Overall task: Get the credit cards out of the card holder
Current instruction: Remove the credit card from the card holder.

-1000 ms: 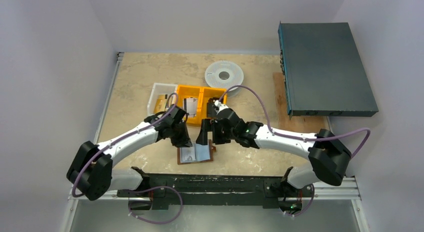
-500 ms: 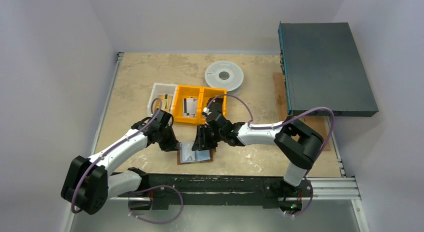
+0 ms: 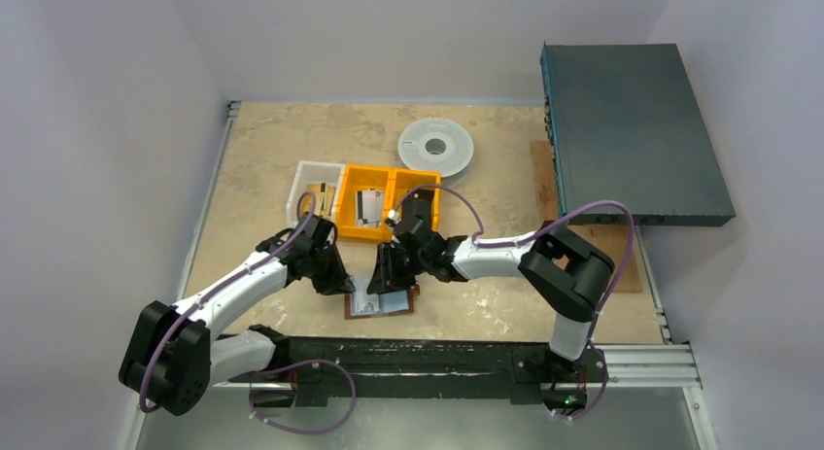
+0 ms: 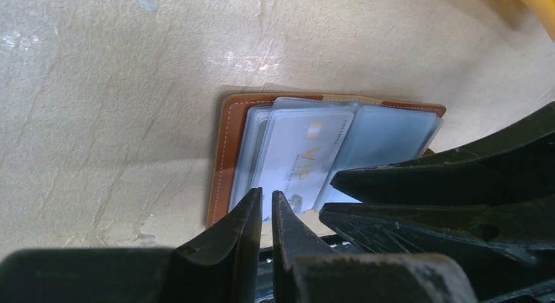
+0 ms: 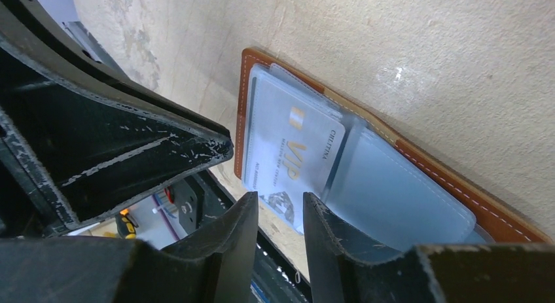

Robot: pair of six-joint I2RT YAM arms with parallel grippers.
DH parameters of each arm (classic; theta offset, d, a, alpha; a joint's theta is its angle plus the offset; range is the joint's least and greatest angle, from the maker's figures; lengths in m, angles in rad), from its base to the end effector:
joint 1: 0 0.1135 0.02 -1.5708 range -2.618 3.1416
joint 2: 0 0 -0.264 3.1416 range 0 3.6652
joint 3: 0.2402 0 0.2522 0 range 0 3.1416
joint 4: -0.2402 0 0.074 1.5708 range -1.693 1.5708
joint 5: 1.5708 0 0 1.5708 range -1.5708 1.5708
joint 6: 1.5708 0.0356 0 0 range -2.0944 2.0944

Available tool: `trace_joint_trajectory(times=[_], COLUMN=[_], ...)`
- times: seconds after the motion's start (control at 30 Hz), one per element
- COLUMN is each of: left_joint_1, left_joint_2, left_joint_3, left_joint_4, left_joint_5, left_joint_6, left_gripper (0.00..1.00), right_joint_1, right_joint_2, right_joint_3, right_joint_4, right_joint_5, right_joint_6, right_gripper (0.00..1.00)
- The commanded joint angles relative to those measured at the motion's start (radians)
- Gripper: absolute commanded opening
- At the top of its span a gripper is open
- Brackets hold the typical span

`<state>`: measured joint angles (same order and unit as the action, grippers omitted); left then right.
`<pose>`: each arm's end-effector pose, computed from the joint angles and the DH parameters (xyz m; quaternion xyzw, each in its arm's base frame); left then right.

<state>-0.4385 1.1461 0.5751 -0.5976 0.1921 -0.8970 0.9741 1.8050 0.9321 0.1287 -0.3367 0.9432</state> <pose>0.1713 -0.0878 0.1719 -0.2030 0.9542 -0.1969 0.0979 0.1947 0.3075 0.1483 -0.0812 0.9017 0.4122 0.1019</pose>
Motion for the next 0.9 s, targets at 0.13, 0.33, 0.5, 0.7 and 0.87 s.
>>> trace_joint_trajectory(times=[0.13, 0.33, 0.5, 0.7, 0.87], left_joint_1=[0.005, 0.004, 0.003, -0.013, -0.042], left_joint_2=[0.012, 0.034, 0.066, 0.11, 0.154], left_joint_3=[-0.006, -0.009, -0.013, -0.025, -0.029], left_joint_4=[0.051, 0.067, 0.088, 0.118, 0.148], left_joint_5=[0.045, 0.052, 0.059, 0.055, 0.05], left_joint_6=[0.027, 0.027, 0.026, 0.017, -0.003], left_gripper=[0.1, 0.09, 0.09, 0.08, 0.07], right_joint_1=[-0.023, -0.046, -0.048, -0.051, -0.057], right_joint_2=[0.008, 0.004, 0.024, 0.041, 0.056], right_joint_3=[-0.015, -0.053, -0.058, -0.062, -0.075], right_joint_4=[0.007, 0.022, 0.047, 0.072, 0.102], right_joint_5=[-0.019, -0.027, -0.05, -0.07, -0.088], right_joint_6=[0.01, 0.01, 0.011, 0.012, 0.02], right_gripper=[0.32, 0.36, 0.36, 0.36, 0.36])
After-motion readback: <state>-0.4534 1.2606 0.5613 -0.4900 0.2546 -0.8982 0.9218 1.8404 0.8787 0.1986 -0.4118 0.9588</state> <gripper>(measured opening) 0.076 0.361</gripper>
